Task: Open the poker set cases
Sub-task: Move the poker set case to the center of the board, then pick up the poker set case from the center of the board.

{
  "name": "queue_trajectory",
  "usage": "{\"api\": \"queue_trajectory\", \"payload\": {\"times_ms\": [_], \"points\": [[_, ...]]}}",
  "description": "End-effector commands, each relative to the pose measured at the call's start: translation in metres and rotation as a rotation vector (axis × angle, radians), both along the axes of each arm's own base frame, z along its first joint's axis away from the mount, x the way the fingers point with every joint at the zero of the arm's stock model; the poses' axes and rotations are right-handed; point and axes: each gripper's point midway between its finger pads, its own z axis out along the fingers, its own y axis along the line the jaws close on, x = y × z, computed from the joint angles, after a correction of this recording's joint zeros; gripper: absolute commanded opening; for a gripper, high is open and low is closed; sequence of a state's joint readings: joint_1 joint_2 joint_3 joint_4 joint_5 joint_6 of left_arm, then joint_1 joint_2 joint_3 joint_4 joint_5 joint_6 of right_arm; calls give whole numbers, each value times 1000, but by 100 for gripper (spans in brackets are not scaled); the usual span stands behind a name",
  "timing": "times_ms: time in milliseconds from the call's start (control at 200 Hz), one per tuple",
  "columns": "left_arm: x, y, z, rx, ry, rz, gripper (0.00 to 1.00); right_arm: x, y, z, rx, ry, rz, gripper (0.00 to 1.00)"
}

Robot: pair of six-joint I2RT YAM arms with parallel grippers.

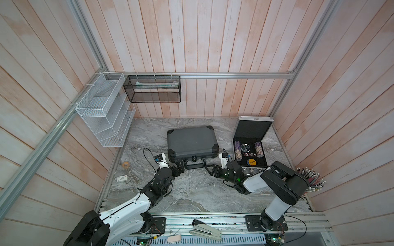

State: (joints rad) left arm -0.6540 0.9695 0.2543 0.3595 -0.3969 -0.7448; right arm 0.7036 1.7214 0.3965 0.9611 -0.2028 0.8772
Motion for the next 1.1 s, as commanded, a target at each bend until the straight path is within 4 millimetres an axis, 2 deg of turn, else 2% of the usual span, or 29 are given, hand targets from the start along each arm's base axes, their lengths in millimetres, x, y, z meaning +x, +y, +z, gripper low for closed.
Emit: {"api": "queue_trajectory", "payload": {"times_ms": [0, 425, 565, 770, 1095], "points": [[0, -1, 7, -21, -30, -14, 100, 13, 9, 7, 45, -15, -27, 75], [2, -4, 0, -46, -4, -46, 100, 27, 22, -13, 113, 80, -54, 68], [3, -9, 4, -63, -14, -65, 100, 30, 22, -20, 105, 114, -59, 68], [8, -24, 18, -53, -34, -129, 100, 31, 26, -23, 84, 136, -37, 69], [9, -27, 16, -85, -26, -134, 100, 29, 41, -19, 134, 165, 28, 67]]}}
